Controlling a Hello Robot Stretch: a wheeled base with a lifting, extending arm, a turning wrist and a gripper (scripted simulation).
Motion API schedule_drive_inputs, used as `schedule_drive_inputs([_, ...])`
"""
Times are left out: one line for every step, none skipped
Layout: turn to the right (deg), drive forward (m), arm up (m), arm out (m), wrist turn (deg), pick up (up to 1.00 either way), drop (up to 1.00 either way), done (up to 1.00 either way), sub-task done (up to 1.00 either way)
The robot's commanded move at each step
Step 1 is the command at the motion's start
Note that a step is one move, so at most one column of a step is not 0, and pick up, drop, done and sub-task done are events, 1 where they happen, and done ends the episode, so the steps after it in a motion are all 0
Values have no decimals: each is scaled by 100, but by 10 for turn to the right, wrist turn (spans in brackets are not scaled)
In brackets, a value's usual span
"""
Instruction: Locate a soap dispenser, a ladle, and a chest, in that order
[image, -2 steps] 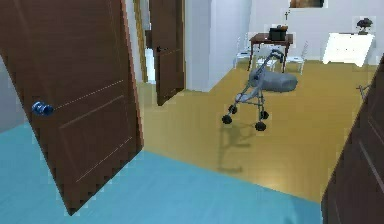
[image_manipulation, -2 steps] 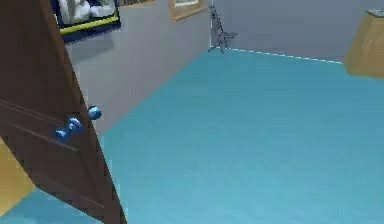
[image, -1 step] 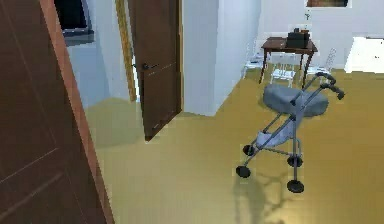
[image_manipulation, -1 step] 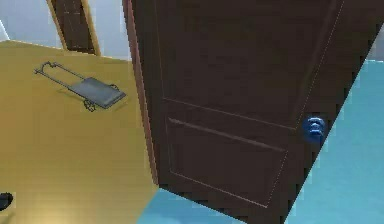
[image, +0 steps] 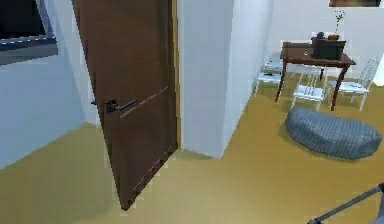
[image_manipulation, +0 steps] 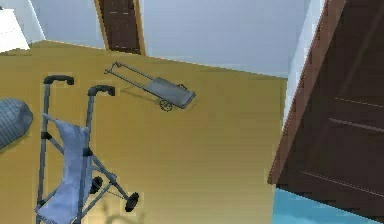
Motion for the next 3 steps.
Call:
schedule_drive_inputs([-150, 0, 0, 0, 0, 0, 0, 0, 0])
schedule_drive_inputs([0, 40, 0, 0, 0, 0, 0, 0, 0])
schedule_drive_inputs([-330, 0, 0, 0, 0, 0, 0, 0, 0])
